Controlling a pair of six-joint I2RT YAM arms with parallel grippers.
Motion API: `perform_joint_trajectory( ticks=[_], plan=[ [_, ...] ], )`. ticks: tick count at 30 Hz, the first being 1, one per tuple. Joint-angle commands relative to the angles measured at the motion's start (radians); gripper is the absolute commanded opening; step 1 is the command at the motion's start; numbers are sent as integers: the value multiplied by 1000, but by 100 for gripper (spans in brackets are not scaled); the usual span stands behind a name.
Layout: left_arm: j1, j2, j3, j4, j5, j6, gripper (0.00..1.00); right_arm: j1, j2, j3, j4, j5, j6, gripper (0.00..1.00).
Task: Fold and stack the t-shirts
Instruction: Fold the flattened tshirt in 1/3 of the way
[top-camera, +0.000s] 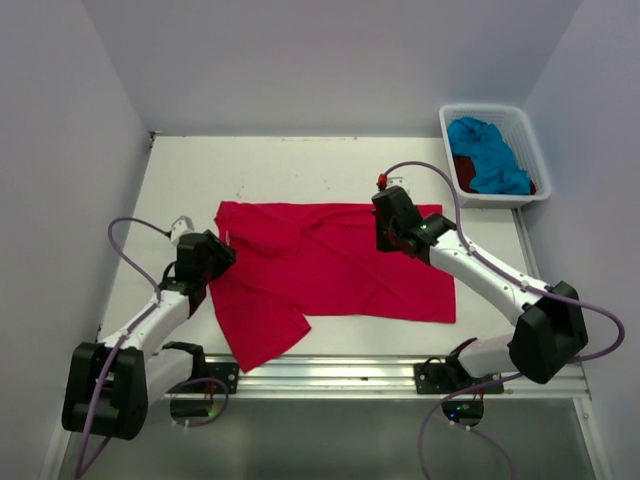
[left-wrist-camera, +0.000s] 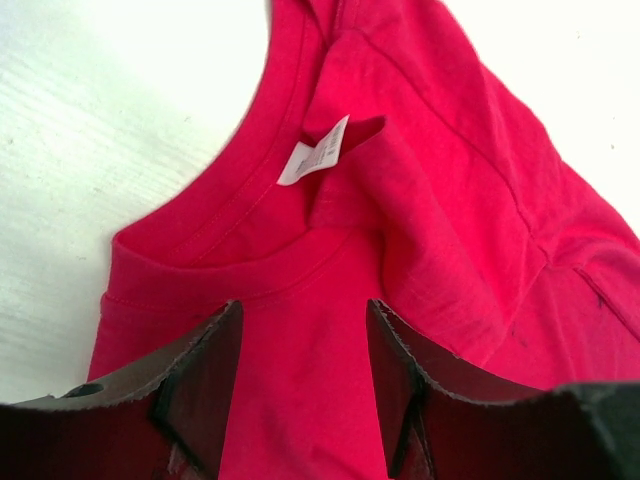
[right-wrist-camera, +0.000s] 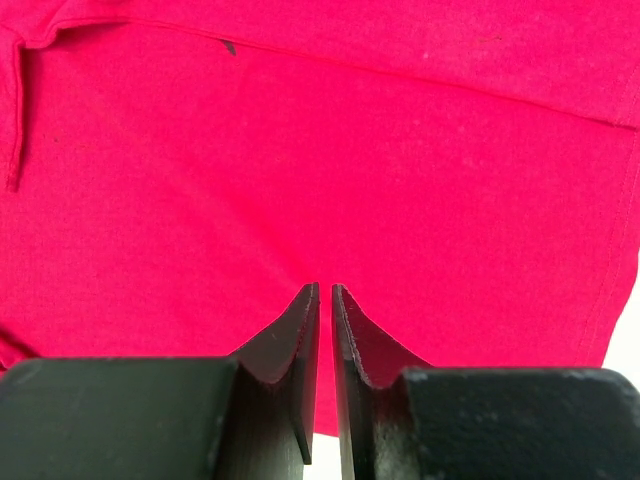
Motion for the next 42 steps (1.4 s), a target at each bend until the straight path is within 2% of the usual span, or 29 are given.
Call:
perform_joint_trajectory(
  ticks=[1, 11, 19, 42],
  plan=[
    [20, -22, -63, 211, 59, -17, 56, -1, -24, 2, -16, 23, -5, 14],
    [60, 72, -150, 535, 151, 7, 53, -1, -9, 8, -15, 13, -7, 14],
    [83, 213, -134, 616, 157, 29, 50, 0, -14, 15, -27, 19, -13, 15],
    [109, 444, -91, 814, 213, 61, 44, -1, -21, 22, -45, 18, -17, 15]
  ],
)
